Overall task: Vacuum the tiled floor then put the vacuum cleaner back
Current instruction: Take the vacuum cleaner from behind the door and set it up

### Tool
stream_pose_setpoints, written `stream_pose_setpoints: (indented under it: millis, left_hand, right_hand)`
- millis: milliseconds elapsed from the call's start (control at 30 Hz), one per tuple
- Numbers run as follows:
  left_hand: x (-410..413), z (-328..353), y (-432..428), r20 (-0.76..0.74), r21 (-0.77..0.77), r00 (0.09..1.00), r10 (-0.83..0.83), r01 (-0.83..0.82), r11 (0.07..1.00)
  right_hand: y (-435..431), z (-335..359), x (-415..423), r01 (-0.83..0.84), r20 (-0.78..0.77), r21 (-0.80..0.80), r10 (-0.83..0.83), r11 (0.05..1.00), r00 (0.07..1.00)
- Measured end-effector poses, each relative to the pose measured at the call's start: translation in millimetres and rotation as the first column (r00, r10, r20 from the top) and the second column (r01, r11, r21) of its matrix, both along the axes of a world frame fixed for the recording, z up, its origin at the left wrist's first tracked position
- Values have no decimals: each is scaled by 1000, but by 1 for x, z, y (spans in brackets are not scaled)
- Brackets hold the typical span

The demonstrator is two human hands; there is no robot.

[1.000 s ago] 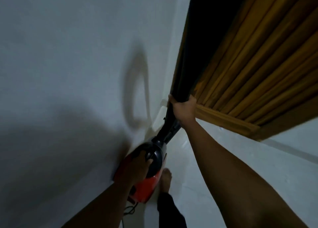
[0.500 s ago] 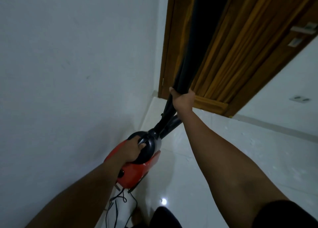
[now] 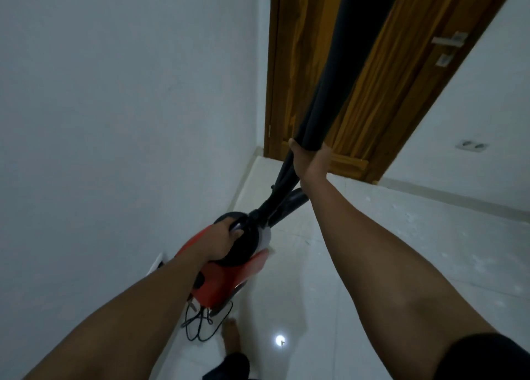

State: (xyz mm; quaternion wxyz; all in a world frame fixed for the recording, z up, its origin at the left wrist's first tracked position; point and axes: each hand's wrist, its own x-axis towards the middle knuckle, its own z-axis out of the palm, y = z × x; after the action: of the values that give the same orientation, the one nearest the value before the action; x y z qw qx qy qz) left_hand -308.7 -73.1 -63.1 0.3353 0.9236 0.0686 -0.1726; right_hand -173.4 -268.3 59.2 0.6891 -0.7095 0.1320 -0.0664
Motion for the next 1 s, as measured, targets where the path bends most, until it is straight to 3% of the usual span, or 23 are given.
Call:
stream_pose_setpoints:
  millis: [367, 700, 1000]
  left_hand:
    - [-186, -18, -10, -67, -77, 997, 41, -46, 996]
    - [-411, -38, 8, -65, -109, 998, -10, 3, 994]
    - [-596, -29, 32, -254, -85, 967, 23, -46, 995]
  right_hand:
    - [-15, -22, -183, 23, -58, 34, -21, 999, 998]
    - [0, -52, -411, 50, -74, 81, -44, 996, 996]
    - [34, -95, -577, -47, -265, 100, 72, 994, 962]
